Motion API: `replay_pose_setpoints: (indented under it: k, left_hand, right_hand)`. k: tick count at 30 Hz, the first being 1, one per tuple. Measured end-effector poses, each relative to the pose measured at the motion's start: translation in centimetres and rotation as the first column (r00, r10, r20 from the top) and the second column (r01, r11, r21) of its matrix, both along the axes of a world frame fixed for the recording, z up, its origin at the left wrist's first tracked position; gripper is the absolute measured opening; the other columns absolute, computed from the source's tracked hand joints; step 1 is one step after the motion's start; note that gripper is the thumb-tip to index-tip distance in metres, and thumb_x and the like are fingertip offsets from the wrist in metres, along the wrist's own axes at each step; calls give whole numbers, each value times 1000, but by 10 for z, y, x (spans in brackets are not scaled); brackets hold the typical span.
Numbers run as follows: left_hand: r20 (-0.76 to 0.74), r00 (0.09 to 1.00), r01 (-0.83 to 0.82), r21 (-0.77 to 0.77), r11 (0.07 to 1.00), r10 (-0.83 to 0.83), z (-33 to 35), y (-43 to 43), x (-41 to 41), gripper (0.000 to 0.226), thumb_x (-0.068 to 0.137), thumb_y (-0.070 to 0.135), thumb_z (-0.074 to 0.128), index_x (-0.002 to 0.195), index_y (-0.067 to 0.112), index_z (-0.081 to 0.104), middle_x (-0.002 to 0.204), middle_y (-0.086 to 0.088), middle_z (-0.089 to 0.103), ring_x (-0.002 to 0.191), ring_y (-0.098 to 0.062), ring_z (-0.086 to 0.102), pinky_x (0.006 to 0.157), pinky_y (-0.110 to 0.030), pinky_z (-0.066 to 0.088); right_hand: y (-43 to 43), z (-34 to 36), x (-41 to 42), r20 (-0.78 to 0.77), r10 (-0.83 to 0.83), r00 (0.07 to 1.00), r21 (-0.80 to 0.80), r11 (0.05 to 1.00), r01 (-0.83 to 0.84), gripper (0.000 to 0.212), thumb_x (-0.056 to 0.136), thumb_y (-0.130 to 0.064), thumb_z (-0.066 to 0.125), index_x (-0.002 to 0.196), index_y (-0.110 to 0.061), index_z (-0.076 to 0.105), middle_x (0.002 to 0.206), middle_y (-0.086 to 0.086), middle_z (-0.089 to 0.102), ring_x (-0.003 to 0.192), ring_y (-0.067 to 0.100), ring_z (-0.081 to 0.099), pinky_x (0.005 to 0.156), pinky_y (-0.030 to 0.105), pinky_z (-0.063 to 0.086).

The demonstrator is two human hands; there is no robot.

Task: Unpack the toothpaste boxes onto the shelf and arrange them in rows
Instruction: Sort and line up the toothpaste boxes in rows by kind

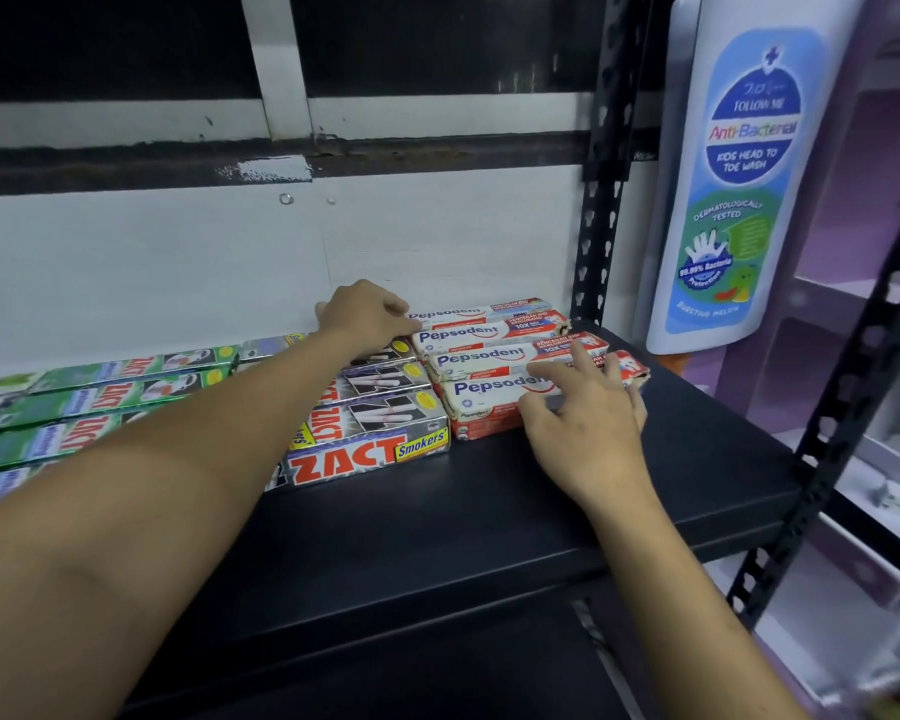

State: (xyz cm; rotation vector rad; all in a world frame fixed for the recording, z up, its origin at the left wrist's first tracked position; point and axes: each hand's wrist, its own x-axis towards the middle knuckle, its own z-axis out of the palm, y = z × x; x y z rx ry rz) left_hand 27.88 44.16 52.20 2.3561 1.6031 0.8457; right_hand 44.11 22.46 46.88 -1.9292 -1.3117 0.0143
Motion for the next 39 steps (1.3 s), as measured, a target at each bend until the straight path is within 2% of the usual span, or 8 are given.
replay_pose_setpoints:
  k: [13,17,20,23,28,31,34,39]
  left_hand:
    - [92,995,30,-64,997,-24,-5,7,-4,49,74,57,77,114,29,73,117,6,72,116,-19,60,104,-46,43]
    - [142,985,113,-87,990,-100,4,-7,-15,62,76,64,72,125,26,67,128,5,66,121,-19,58,108,-47,41]
    - [155,978,142,-14,990,-138,18,-35,-43,59,82,63,66,129,27,64,133,7,63,123,-15,57,110,-45,41]
    - [124,982,132,69,989,-140,25,-76,-83,53,88,58,62,131,27,63,136,8,61,126,-12,54,110,-35,39]
    - [76,994,63,145,987,-75,9,-148,-161,50,87,63,60,128,36,64,134,11,62,128,-12,53,112,-37,36]
    - [8,1000,-11,210,978,10,-10,-174,-209,61,80,77,49,125,39,64,133,15,62,127,-8,54,114,-38,28]
    - [-62,991,-101,242,965,119,-19,-189,-250,67,78,79,43,129,40,62,135,15,60,129,-11,51,106,-32,21]
    - [-207,966,-100,255,962,155,-34,-199,-285,75,81,81,31,138,38,53,145,16,51,139,-9,38,112,-33,13]
  right_hand:
    - [1,-1,0,39,3,999,-13,1000,-2,38,93,-35,46,128,-37,61,161,-1,23,151,27,1,119,52,1]
    - [1,1,0,37,-7,999,-23,1000,8,37,92,-37,48,127,-38,61,161,-2,25,151,27,4,120,52,2]
    - [-1,4,-2,41,-13,999,-15,1000,13,40,91,-38,50,129,-37,60,160,-2,26,151,26,5,121,52,0]
    - [-3,5,-5,95,15,995,32,999,-18,41,90,-34,51,129,-35,61,159,-2,29,151,25,5,121,51,-2]
    - [-7,5,-14,244,99,965,46,993,-113,39,90,-39,57,129,-34,62,154,-1,40,150,24,10,120,52,2]
    - [-11,7,-20,329,143,933,72,982,-176,37,90,-46,59,125,-34,63,149,-3,47,150,24,14,119,54,7]
    - [-21,9,-43,384,194,903,131,956,-262,42,88,-54,52,124,-34,63,147,-3,49,150,25,17,118,54,11]
    - [-17,12,-134,468,359,808,94,889,-449,51,92,-58,43,136,-35,54,153,-6,40,150,24,15,119,50,13]
